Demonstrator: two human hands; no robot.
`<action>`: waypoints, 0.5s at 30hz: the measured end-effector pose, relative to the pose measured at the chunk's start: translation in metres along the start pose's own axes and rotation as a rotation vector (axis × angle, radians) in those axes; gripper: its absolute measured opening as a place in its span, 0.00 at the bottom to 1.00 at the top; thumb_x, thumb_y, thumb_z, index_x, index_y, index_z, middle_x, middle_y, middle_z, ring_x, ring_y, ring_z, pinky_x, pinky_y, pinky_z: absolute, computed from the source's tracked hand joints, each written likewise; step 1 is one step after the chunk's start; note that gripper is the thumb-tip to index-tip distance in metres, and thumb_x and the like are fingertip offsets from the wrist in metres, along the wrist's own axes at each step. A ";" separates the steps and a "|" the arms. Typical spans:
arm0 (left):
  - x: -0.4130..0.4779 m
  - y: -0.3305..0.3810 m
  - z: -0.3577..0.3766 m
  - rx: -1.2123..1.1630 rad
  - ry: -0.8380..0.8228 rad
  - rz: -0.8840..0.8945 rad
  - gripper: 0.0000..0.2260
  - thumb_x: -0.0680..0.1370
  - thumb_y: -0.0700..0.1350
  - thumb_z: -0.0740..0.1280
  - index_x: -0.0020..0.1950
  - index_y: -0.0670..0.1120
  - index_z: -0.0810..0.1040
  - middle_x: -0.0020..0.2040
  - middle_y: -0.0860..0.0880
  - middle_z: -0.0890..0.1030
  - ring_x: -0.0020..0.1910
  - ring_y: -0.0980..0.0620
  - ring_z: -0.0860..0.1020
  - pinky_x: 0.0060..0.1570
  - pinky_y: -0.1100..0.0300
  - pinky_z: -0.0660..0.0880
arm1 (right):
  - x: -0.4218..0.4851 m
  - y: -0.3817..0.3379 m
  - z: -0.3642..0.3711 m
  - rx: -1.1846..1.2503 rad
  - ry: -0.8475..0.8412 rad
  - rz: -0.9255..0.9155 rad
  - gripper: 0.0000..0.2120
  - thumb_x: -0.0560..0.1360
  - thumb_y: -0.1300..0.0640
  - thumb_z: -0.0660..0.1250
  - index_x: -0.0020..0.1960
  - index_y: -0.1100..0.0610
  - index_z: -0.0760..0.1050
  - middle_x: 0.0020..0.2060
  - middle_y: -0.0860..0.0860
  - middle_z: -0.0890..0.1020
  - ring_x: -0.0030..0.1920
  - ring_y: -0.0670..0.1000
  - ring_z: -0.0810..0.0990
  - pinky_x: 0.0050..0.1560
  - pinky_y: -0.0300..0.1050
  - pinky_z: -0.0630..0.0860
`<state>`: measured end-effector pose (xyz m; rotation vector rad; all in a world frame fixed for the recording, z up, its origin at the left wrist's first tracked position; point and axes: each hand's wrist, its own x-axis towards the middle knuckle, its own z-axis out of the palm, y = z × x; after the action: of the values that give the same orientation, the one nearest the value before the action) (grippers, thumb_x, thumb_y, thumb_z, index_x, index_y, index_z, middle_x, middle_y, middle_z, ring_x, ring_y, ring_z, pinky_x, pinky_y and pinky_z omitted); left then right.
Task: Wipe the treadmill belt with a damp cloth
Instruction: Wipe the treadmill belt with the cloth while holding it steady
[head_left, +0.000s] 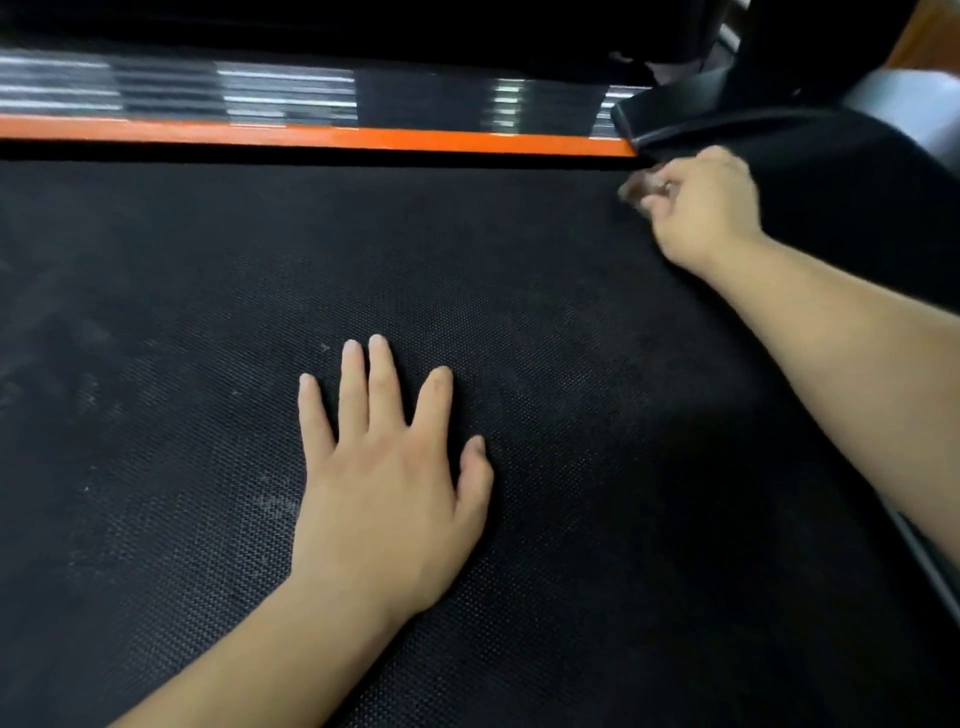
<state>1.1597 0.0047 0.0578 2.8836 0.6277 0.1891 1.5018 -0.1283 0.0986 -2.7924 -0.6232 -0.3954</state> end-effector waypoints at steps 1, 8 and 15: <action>0.000 0.000 0.000 -0.001 -0.001 0.004 0.28 0.81 0.61 0.50 0.76 0.49 0.65 0.80 0.34 0.59 0.81 0.36 0.52 0.77 0.32 0.50 | 0.004 0.000 -0.001 -0.047 0.022 0.114 0.13 0.78 0.50 0.66 0.59 0.54 0.80 0.60 0.60 0.74 0.62 0.63 0.72 0.64 0.53 0.69; 0.000 0.001 -0.001 -0.006 -0.010 0.007 0.28 0.81 0.61 0.50 0.76 0.48 0.66 0.80 0.33 0.59 0.81 0.35 0.51 0.77 0.32 0.48 | -0.017 0.004 -0.011 -0.040 -0.056 -0.061 0.12 0.77 0.49 0.68 0.57 0.53 0.81 0.54 0.58 0.76 0.58 0.62 0.74 0.60 0.54 0.73; -0.001 0.002 -0.002 -0.013 -0.020 -0.001 0.29 0.81 0.61 0.48 0.77 0.49 0.65 0.80 0.33 0.58 0.81 0.36 0.50 0.77 0.33 0.47 | -0.067 -0.019 -0.008 0.144 -0.098 -0.232 0.09 0.75 0.53 0.70 0.53 0.54 0.83 0.45 0.57 0.76 0.47 0.57 0.76 0.52 0.45 0.73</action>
<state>1.1593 0.0034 0.0605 2.8692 0.6217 0.1637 1.4329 -0.1392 0.0880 -2.6226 -0.9626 -0.2462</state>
